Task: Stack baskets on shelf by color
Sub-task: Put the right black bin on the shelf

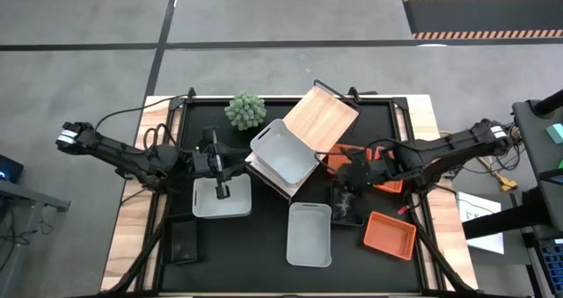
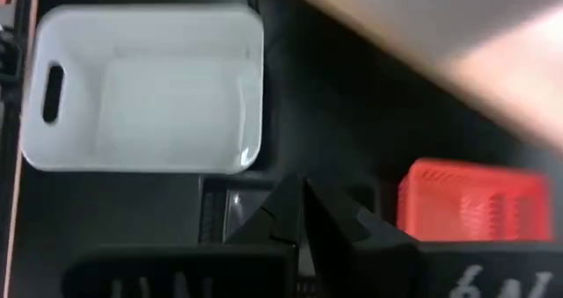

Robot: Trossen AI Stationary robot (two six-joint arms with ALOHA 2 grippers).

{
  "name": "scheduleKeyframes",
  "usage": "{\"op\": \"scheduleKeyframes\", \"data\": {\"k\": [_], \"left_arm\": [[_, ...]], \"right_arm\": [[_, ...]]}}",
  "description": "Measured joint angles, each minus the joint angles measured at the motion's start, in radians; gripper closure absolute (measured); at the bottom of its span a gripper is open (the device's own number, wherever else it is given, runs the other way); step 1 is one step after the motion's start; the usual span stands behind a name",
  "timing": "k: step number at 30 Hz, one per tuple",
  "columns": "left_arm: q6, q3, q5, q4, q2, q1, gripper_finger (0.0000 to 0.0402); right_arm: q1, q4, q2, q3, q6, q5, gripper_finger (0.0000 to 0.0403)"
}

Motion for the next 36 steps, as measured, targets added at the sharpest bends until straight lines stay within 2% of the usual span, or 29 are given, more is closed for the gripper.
{"op": "scheduleKeyframes", "data": {"k": [6, 10, 17, 23, 28, 36], "left_arm": [[0.0, 0.003, 0.0, 0.001, 0.003, 0.0, 0.0281], [-0.001, 0.001, 0.0, 0.007, 0.002, 0.0, 0.0281], [-0.002, 0.003, 0.0, 0.008, 0.002, 0.0, 0.0281], [-0.002, 0.004, 0.0, 0.008, 0.006, 0.0, 0.0281], [-0.002, 0.004, 0.0, 0.008, 0.007, 0.0, 0.0281], [0.0, 0.005, 0.0, 0.009, 0.007, 0.0, 0.0281]], "right_arm": [[0.111, 0.118, -0.046, -0.192, 0.164, 0.002, 0.0394], [0.182, 0.187, -0.047, -0.268, 0.262, 0.028, 0.0394], [0.269, 0.199, -0.047, -0.298, 0.39, 0.079, 0.0394], [0.278, 0.198, -0.047, -0.296, 0.527, 0.066, 0.0389], [0.293, 0.205, -0.027, -0.268, 0.567, 0.022, 0.0349], [0.313, 0.194, 0.071, -0.226, 0.491, 0.006, 0.0262]]}}
